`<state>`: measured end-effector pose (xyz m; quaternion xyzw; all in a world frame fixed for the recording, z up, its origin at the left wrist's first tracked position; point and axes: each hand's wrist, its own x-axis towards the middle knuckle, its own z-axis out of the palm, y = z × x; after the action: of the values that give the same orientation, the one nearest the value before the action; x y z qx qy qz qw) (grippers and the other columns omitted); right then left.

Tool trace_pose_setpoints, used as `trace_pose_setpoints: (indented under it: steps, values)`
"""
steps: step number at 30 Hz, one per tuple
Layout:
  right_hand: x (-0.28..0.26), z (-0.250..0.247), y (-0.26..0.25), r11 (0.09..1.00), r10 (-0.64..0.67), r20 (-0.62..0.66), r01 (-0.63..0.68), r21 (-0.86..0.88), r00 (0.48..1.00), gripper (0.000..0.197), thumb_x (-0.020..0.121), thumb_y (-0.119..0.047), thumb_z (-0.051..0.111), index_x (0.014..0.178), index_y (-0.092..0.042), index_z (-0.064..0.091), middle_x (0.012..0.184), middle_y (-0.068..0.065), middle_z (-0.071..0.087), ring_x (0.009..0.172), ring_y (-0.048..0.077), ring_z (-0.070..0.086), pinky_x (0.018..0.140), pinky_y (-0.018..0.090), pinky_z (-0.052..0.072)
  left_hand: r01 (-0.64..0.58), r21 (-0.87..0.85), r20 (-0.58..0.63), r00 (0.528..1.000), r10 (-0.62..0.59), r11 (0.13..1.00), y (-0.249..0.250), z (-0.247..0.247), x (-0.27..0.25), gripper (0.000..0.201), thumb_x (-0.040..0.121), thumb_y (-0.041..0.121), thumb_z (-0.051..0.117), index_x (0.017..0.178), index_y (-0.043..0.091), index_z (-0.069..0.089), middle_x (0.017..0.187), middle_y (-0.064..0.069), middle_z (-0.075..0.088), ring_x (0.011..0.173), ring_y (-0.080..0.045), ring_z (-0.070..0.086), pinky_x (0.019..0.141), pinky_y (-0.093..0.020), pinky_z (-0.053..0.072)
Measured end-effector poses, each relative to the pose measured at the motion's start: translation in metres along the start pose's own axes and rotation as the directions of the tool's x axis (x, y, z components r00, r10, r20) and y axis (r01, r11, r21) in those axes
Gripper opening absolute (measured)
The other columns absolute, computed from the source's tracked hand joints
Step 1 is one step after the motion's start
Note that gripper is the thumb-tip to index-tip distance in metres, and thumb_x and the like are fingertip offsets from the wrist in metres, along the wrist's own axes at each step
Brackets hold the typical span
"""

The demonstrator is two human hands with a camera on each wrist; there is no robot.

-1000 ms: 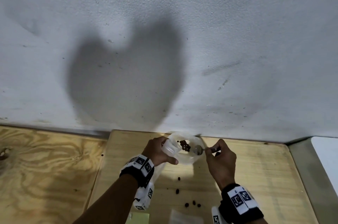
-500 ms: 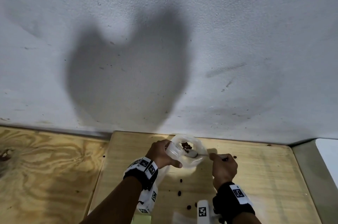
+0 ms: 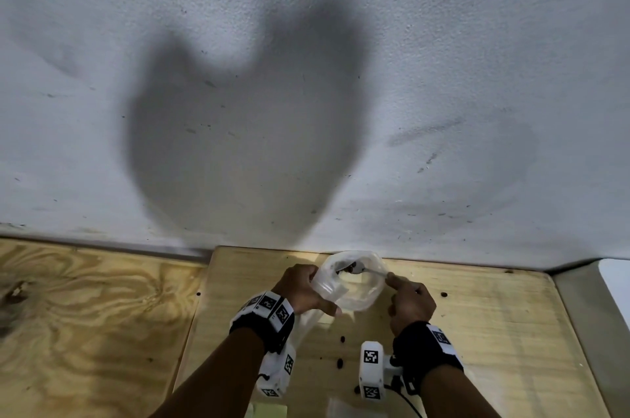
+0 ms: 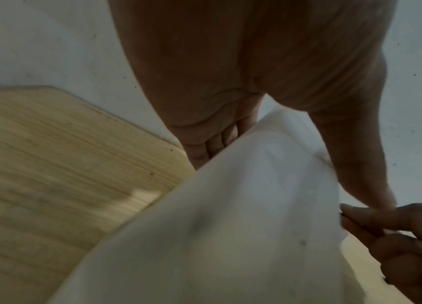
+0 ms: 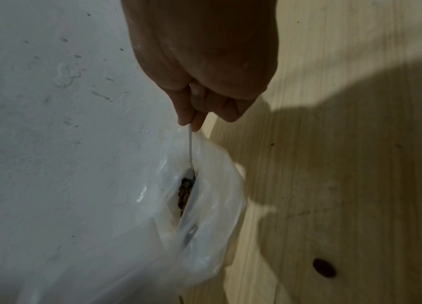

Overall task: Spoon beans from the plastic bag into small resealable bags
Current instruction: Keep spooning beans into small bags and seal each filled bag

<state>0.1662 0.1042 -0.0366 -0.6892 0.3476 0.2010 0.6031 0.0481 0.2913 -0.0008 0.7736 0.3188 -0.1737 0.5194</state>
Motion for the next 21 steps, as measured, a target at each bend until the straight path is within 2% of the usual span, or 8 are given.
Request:
trace_pose_setpoints:
  steps: [4, 7, 9, 12, 14, 18, 21]
  values:
    - [-0.005, -0.007, -0.003, 1.000, -0.018, 0.064, 0.017, 0.016, 0.998, 0.023, 0.075, -0.006, 0.082, 0.076, -0.007, 0.059, 0.065, 0.009, 0.050, 0.052, 0.020, 0.039, 0.047, 0.029, 0.034, 0.007, -0.005, -0.023, 1.000, -0.007, 1.000, -0.001, -0.003, 0.001, 0.073, 0.031, 0.052, 0.092, 0.093, 0.023, 0.068, 0.094, 0.006, 0.071, 0.089, -0.012, 0.067, 0.083, -0.040, 0.058]
    - [-0.009, -0.019, -0.005, 0.999, -0.038, 0.097, 0.039, -0.010, 0.995, 0.016, 0.078, -0.001, 0.077, 0.077, -0.006, 0.062, 0.062, 0.008, 0.049, 0.049, 0.020, 0.036, 0.046, 0.028, 0.030, -0.006, 0.005, -0.031, 1.000, 0.006, 1.000, -0.001, -0.006, 0.000, 0.074, 0.032, 0.055, 0.090, 0.094, 0.023, 0.067, 0.094, 0.007, 0.070, 0.089, -0.011, 0.067, 0.084, -0.038, 0.058]
    - [-0.010, -0.027, -0.008, 0.998, -0.055, 0.117, 0.057, -0.015, 0.992, 0.011, 0.079, 0.002, 0.073, 0.079, -0.004, 0.064, 0.061, 0.008, 0.049, 0.048, 0.018, 0.034, 0.044, 0.026, 0.028, -0.020, -0.001, -0.028, 0.999, 0.020, 1.000, -0.001, -0.006, -0.001, 0.074, 0.034, 0.054, 0.091, 0.096, 0.023, 0.067, 0.095, 0.009, 0.070, 0.090, -0.009, 0.066, 0.084, -0.036, 0.058]
    - [-0.013, -0.040, -0.012, 0.997, -0.077, 0.133, 0.079, -0.010, 0.988, 0.020, 0.077, 0.003, 0.075, 0.072, -0.007, 0.059, 0.056, 0.005, 0.043, 0.044, 0.015, 0.031, 0.044, 0.025, 0.025, -0.032, -0.027, -0.013, 0.999, 0.032, 0.999, -0.002, -0.007, -0.003, 0.068, 0.041, 0.043, 0.094, 0.099, 0.021, 0.067, 0.094, 0.009, 0.070, 0.090, -0.005, 0.065, 0.080, -0.029, 0.056]
    - [-0.017, -0.048, -0.017, 0.995, -0.097, 0.145, 0.097, 0.009, 0.985, 0.026, 0.077, 0.003, 0.075, 0.067, -0.010, 0.056, 0.056, 0.004, 0.041, 0.043, 0.014, 0.030, 0.045, 0.025, 0.023, -0.025, -0.044, -0.006, 1.000, 0.024, 0.999, -0.003, -0.007, -0.005, 0.066, 0.041, 0.040, 0.094, 0.099, 0.022, 0.067, 0.094, 0.010, 0.070, 0.090, -0.004, 0.065, 0.079, -0.027, 0.055]
    - [-0.026, -0.061, -0.028, 0.988, -0.154, 0.204, 0.150, 0.037, 0.967, 0.024, 0.079, 0.002, 0.076, 0.068, -0.009, 0.057, 0.059, 0.005, 0.043, 0.045, 0.013, 0.029, 0.046, 0.026, 0.023, -0.030, -0.017, -0.017, 0.999, 0.030, 0.999, -0.005, -0.005, -0.008, 0.078, 0.032, 0.051, 0.089, 0.101, 0.023, 0.065, 0.097, 0.010, 0.068, 0.093, -0.007, 0.064, 0.086, -0.034, 0.056]
    - [-0.035, -0.064, -0.037, 0.979, -0.206, 0.268, 0.197, 0.059, 0.941, 0.024, 0.080, 0.001, 0.075, 0.070, -0.009, 0.055, 0.067, 0.011, 0.050, 0.039, 0.009, 0.029, 0.044, 0.025, 0.023, -0.044, 0.036, -0.040, 0.998, 0.045, 0.998, -0.002, -0.001, -0.010, 0.084, 0.035, 0.051, 0.091, 0.109, 0.024, 0.062, 0.104, 0.011, 0.066, 0.097, -0.009, 0.062, 0.087, -0.031, 0.054]
